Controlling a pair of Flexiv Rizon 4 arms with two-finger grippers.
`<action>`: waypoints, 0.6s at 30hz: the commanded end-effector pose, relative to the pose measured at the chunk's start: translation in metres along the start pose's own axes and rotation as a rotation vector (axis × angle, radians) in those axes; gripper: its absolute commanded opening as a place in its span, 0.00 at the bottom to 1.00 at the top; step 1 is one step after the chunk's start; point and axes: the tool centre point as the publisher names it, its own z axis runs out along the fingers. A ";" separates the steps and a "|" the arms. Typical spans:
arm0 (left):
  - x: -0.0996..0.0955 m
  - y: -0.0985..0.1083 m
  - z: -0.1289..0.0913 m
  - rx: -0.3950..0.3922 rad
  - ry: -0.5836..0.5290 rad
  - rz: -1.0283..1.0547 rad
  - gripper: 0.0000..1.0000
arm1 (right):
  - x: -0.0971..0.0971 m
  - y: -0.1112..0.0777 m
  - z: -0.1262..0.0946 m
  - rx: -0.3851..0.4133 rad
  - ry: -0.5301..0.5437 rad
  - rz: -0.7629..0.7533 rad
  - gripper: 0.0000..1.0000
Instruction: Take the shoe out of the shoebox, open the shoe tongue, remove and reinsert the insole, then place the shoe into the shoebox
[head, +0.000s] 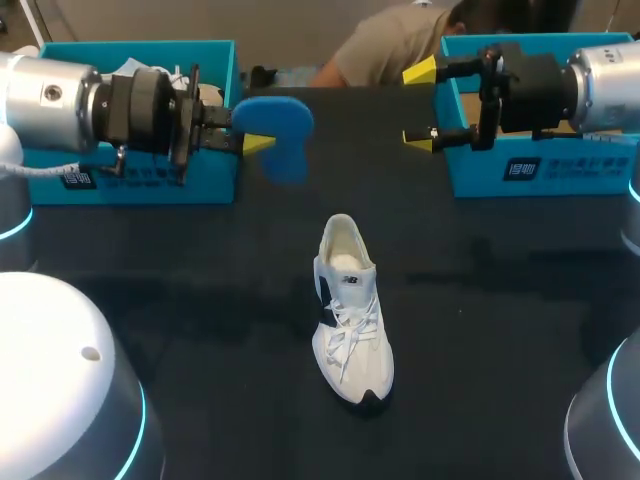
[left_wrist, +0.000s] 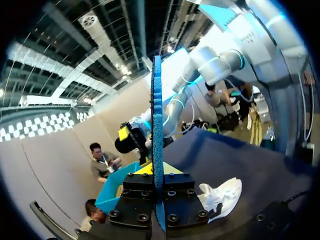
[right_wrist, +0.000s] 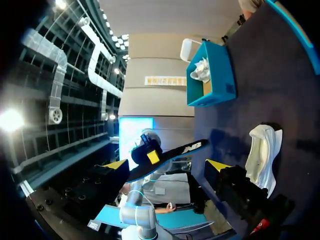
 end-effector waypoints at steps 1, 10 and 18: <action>-0.002 0.003 0.001 0.195 0.075 -1.062 0.00 | 0.000 0.000 0.001 -0.001 -0.001 0.001 1.00; -0.007 0.003 0.002 0.337 0.084 -1.369 0.00 | 0.000 0.000 0.001 -0.001 -0.001 0.001 1.00; -0.007 0.003 0.002 0.337 0.084 -1.369 0.00 | 0.000 0.000 0.001 -0.001 -0.001 0.001 1.00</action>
